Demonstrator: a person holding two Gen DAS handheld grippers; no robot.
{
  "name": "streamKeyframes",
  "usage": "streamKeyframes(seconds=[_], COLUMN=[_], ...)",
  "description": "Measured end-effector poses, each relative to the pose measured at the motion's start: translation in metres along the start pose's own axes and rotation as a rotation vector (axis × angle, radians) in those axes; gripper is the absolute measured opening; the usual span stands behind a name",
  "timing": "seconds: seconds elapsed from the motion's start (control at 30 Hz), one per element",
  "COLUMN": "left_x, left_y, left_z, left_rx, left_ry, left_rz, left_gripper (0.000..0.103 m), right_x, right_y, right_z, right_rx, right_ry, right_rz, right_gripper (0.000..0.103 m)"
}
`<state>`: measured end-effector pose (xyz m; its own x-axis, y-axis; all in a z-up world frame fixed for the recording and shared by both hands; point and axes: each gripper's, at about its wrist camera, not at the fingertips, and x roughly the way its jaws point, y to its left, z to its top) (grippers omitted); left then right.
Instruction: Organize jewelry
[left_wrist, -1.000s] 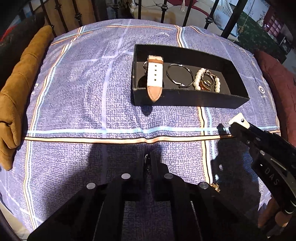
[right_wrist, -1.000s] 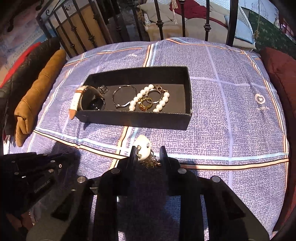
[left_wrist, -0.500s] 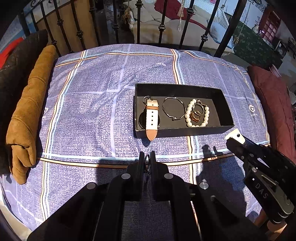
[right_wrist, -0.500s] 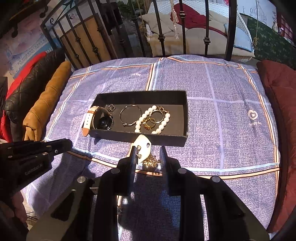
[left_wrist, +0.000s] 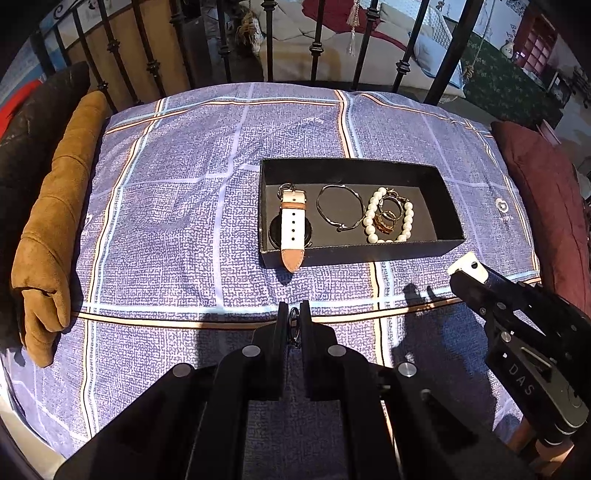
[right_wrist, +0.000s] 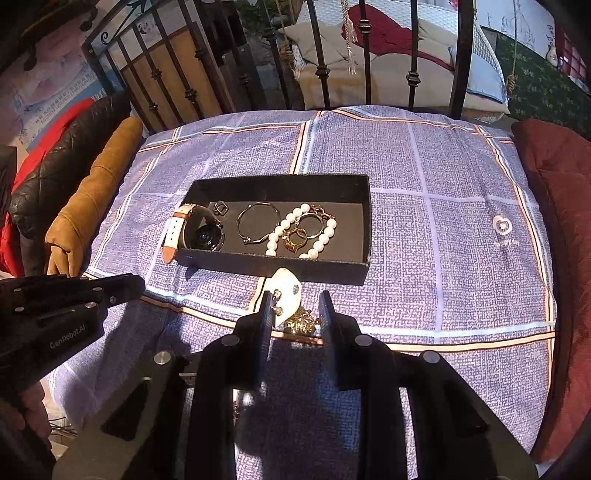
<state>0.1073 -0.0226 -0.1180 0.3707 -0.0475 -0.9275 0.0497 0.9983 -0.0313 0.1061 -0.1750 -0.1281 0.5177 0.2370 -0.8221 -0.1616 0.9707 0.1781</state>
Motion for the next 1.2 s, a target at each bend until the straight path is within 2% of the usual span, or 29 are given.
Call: streamKeyframes(seconds=[0.33, 0.73, 1.2], left_x=[-0.008, -0.006, 0.021], left_y=[-0.012, -0.02, -0.015], left_z=[0.034, 0.075, 0.095], left_rx=[0.045, 0.064, 0.061], left_ry=[-0.069, -0.128, -0.094], left_rz=[0.02, 0.022, 0.014], left_gripper=[0.006, 0.006, 0.006], right_x=[-0.002, 0.013, 0.04], right_y=[0.001, 0.004, 0.006], right_z=[0.04, 0.066, 0.08], right_rx=[-0.013, -0.029, -0.036], right_ry=[-0.075, -0.09, -0.055], right_rz=[0.004, 0.006, -0.018], right_gripper=[0.026, 0.026, 0.026])
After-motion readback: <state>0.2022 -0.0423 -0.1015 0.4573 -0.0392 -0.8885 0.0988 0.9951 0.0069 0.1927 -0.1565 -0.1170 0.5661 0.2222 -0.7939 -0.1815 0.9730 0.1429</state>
